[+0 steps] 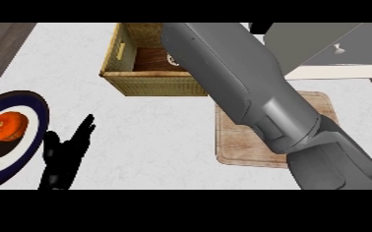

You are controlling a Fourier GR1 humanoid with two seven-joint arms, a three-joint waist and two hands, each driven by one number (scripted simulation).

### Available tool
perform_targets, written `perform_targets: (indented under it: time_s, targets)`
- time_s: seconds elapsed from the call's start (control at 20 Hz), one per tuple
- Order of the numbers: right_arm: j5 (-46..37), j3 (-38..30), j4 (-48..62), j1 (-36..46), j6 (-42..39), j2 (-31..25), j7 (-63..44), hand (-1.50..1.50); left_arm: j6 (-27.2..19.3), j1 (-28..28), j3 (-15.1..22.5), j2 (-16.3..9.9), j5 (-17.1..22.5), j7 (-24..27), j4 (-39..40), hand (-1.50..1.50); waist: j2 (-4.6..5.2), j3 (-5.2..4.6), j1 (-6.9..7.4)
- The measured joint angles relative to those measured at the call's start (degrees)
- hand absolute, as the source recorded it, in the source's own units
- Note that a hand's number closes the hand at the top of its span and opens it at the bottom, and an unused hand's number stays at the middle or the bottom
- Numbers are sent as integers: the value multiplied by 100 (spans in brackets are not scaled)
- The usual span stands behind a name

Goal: Pick the cupcake from the cutting board and place it in the basket

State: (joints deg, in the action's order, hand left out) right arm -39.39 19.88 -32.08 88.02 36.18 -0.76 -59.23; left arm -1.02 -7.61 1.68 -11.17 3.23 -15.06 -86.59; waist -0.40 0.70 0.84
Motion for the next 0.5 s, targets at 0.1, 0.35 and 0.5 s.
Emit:
perform_targets:
  time_s: [0.1,0.35,0.5]
  targets:
    - [-62,-76,-148,-74,65,-52,-5,-150,24,-96,-15,-17,14,3,-68,0,-19,4,-47]
    - [-233,-319,-558,-215,179,-221,-135,-150,56,-247,-121,-64,74,-2,-110,0,-59,5,-175]
    - [-357,-412,-904,-388,110,-421,-275,-150,80,-285,-198,-108,128,-81,-124,0,-83,6,-264]
